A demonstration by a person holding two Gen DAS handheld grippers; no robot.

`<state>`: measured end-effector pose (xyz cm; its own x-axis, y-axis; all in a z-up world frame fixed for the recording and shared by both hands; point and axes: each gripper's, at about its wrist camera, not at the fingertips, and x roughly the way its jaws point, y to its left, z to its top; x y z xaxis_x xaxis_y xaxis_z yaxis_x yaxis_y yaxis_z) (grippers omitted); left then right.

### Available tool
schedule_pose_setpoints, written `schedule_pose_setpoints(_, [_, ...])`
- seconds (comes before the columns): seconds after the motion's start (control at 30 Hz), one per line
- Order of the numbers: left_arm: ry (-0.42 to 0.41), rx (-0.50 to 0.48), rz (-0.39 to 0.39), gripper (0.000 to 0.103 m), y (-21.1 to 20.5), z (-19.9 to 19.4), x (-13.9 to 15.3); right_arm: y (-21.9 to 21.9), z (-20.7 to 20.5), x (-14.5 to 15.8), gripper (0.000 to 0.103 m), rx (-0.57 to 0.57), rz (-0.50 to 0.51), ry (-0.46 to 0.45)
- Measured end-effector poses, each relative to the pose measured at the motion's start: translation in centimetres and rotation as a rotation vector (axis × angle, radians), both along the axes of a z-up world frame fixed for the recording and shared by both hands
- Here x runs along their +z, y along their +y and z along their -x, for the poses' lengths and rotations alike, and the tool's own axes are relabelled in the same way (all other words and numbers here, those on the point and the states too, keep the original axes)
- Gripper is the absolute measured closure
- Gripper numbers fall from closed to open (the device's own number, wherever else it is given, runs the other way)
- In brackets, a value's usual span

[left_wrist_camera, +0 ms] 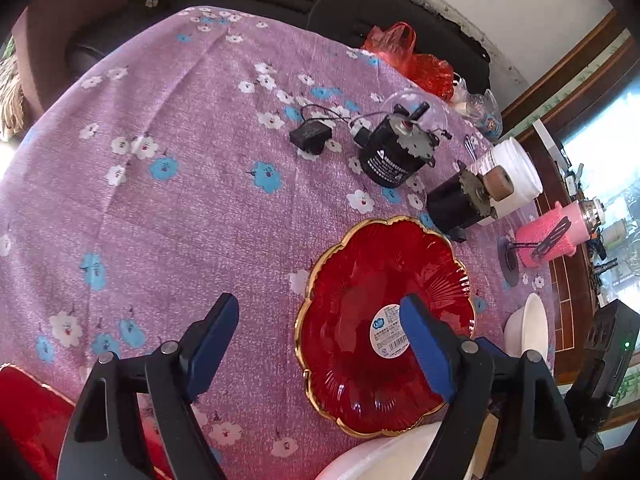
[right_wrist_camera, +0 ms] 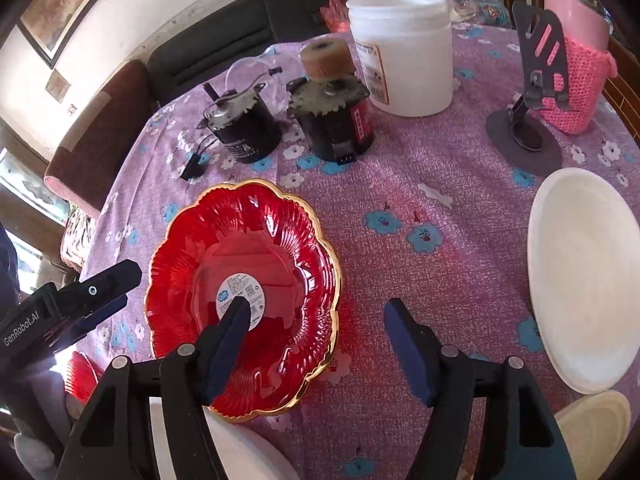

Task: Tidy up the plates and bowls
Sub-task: 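Grasp the smaller red plate's rim with both grippers and lift it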

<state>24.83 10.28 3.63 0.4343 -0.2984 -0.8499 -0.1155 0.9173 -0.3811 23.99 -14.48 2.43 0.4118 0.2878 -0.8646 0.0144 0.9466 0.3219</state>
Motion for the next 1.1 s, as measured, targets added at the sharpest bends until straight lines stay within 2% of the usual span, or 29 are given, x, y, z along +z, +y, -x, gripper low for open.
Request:
schedule_pose_setpoints(0.07, [0.01,-0.015,-0.012,0.023,-0.6,-0.3,-0.5,0.4,-0.3,-0.4,0.034,0.005,-0.002,0.007])
schedule_pose_setpoints(0.13, [0.03,-0.039,-0.022,0.03,-1.3,-0.6,-1.1,0.7,-0.6,-0.8,0.036,0.011,-0.004,0.016])
schedule_pose_setpoints(0.2, [0.061,-0.069,-0.017,0.052,-2.0,-0.9,-1.9,1.0,-0.7,-1.1,0.045,0.017,-0.004,0.026])
schedule_pose_setpoints(0.23, [0.077,-0.074,-0.027,0.054,-2.3,-0.9,-2.3,1.0,-0.7,-1.2,0.046,0.015,-0.007,0.031])
schedule_pose_setpoints(0.27, [0.084,-0.077,-0.037,0.06,-2.5,-0.9,-2.5,1.1,-0.8,-1.2,0.048,0.013,-0.006,0.034])
schedule_pose_setpoints(0.37, [0.073,-0.086,-0.068,0.068,-3.0,-0.8,-2.3,1.3,-0.8,-1.4,0.058,0.017,0.002,0.039])
schedule_pose_setpoints(0.43, [0.066,-0.08,-0.077,0.069,-2.9,-0.7,-2.2,1.2,-0.7,-1.4,0.065,0.01,0.025,0.034])
schedule_pose_setpoints(0.5, [0.055,-0.071,-0.082,0.07,-2.7,-0.5,-1.9,0.9,-0.6,-1.3,0.081,0.003,0.027,0.027])
schedule_pose_setpoints(0.53, [0.045,-0.071,-0.075,0.07,-2.5,-0.4,-1.6,0.6,-0.5,-1.2,0.083,-0.001,0.014,0.022])
schedule_pose_setpoints(0.7, [-0.019,-0.061,-0.086,0.069,-2.5,0.3,0.2,0.9,0.2,0.8,0.083,0.01,0.034,-0.048])
schedule_pose_setpoints(0.9, [-0.074,-0.024,-0.04,0.069,-1.2,1.3,2.4,1.1,1.3,4.2,0.083,0.008,0.013,-0.156])
schedule_pose_setpoints(1.1, [-0.154,0.016,-0.038,0.069,0.6,4.1,5.6,3.2,2.9,7.2,0.083,0.034,0.015,-0.23])
